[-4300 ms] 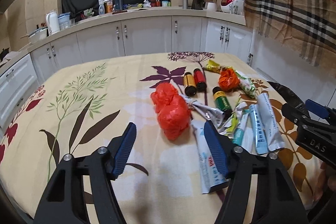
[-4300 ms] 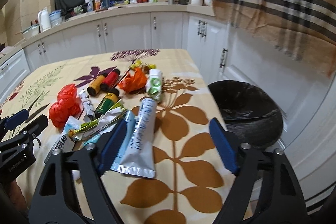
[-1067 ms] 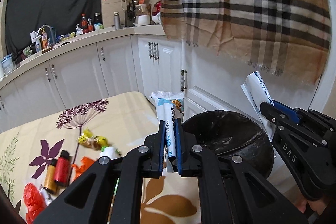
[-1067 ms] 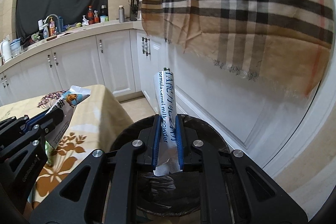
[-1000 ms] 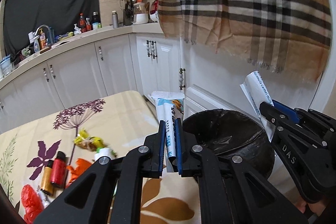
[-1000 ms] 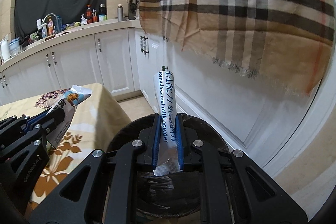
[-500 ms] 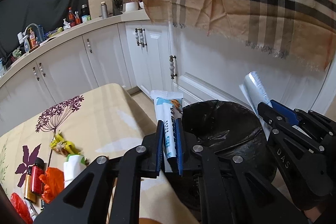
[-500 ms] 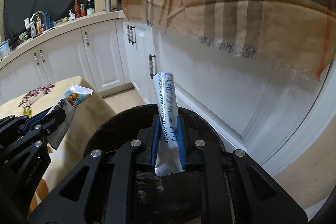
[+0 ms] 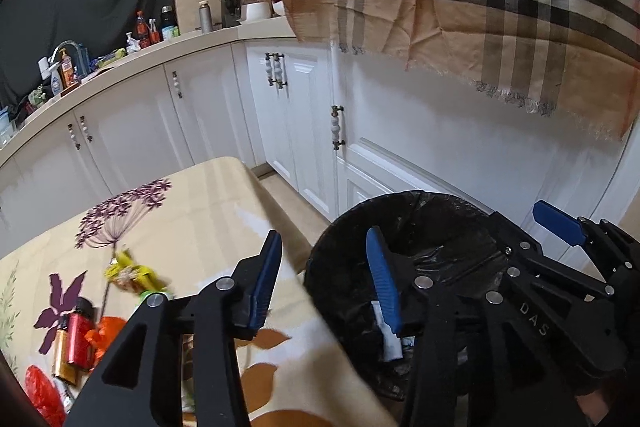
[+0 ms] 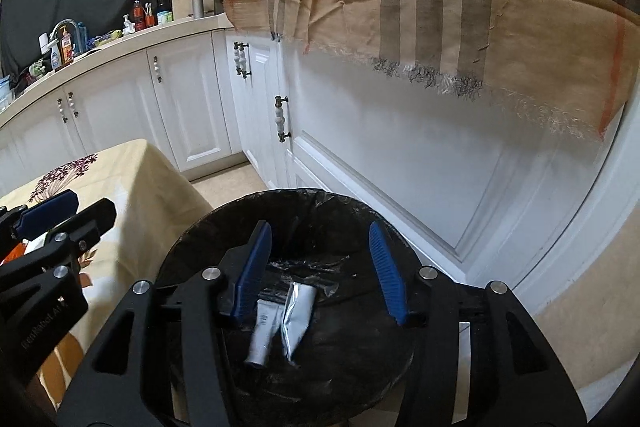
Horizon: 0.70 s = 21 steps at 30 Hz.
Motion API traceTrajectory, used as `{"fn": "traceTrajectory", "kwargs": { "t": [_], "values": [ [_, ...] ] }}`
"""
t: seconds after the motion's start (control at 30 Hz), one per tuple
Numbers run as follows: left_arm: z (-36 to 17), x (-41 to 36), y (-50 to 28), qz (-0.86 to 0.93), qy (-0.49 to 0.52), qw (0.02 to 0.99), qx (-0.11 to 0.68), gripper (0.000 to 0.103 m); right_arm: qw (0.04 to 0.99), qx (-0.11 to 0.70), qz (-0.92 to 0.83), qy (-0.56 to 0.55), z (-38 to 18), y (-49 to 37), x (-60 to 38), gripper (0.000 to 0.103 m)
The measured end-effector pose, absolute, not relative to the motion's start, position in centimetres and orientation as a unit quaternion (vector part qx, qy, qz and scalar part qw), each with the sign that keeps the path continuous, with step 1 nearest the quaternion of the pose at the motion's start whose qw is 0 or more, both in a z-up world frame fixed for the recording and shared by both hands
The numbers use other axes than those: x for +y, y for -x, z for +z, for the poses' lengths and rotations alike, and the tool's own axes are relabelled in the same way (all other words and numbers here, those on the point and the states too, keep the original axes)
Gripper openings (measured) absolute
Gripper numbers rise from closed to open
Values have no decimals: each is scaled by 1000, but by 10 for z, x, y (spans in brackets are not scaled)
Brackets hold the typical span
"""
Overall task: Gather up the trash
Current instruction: 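Open both tools to drop the tubes into the bin, then move both open tools back over the trash on the table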
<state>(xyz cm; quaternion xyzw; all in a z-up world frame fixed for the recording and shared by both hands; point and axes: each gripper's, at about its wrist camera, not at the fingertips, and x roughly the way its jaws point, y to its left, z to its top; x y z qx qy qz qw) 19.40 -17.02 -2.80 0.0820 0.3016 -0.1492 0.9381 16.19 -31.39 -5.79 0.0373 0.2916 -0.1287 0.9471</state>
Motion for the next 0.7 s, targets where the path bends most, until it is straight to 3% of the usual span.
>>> {"fn": "traceTrajectory", "kwargs": {
  "t": [0.7],
  "values": [
    [-12,-42,-124,-53,-58,952,295,48,955,294,-30,-33,-31,-111,-213,50]
  ]
}}
